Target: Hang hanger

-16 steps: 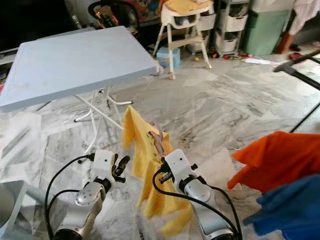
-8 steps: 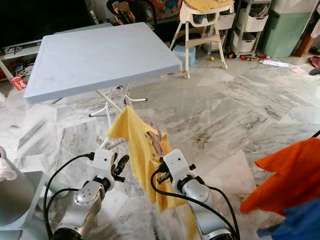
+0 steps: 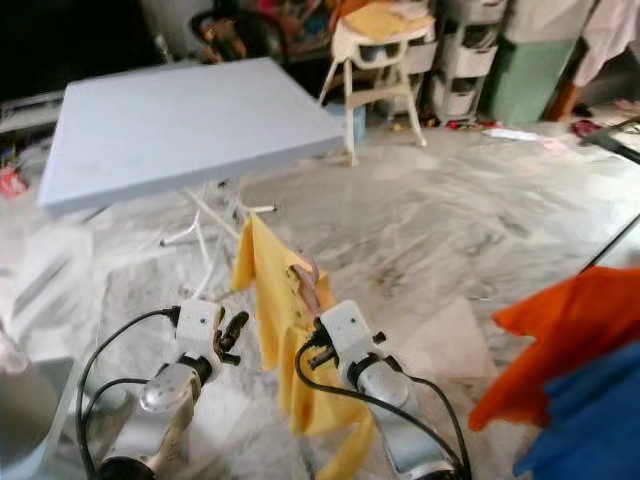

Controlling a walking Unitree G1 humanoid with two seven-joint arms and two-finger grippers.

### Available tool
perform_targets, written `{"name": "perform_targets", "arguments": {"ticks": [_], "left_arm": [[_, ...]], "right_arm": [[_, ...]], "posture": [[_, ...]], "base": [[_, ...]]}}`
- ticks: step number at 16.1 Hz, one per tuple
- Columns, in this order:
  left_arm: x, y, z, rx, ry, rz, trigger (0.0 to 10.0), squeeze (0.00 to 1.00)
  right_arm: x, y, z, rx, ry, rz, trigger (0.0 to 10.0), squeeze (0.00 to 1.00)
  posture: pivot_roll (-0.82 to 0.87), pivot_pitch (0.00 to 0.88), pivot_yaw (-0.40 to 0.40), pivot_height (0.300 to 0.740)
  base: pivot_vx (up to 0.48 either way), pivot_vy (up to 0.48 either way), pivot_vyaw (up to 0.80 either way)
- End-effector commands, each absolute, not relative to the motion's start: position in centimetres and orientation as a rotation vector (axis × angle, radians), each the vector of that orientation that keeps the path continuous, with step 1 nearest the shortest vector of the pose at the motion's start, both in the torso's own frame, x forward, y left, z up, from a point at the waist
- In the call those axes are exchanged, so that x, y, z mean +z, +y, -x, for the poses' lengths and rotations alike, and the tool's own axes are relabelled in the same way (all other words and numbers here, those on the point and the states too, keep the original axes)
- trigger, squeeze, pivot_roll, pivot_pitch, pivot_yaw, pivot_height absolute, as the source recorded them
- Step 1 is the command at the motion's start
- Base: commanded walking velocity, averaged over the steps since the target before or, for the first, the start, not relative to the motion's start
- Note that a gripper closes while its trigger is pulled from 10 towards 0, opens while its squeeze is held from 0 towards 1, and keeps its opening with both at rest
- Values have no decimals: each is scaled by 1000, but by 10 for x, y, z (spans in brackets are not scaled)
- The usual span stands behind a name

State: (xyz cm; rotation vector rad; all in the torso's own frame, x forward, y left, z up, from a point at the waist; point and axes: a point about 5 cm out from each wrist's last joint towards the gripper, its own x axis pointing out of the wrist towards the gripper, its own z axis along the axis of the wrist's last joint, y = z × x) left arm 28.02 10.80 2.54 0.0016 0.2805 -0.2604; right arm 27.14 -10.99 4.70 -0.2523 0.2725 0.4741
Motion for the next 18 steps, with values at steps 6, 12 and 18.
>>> {"name": "perform_targets", "arguments": {"ticks": [6, 12, 18], "left_arm": [[23, 113, -279, -261, 294, -33, 10000, 0], [22, 113, -277, -274, 283, -32, 10000, 0], [24, 107, -277, -311, 267, -15, 10000, 0]], "right_arm": [[58, -102, -275, 471, 218, 239, 10000, 0], [57, -103, -275, 474, 223, 242, 10000, 0], [57, -104, -275, 472, 222, 244, 10000, 0]], "posture": [[-114, 0, 89, 740], [-109, 0, 80, 740], [-111, 0, 77, 740]], "base": [[0, 408, 0], [0, 0, 0], [0, 0, 0]]}}
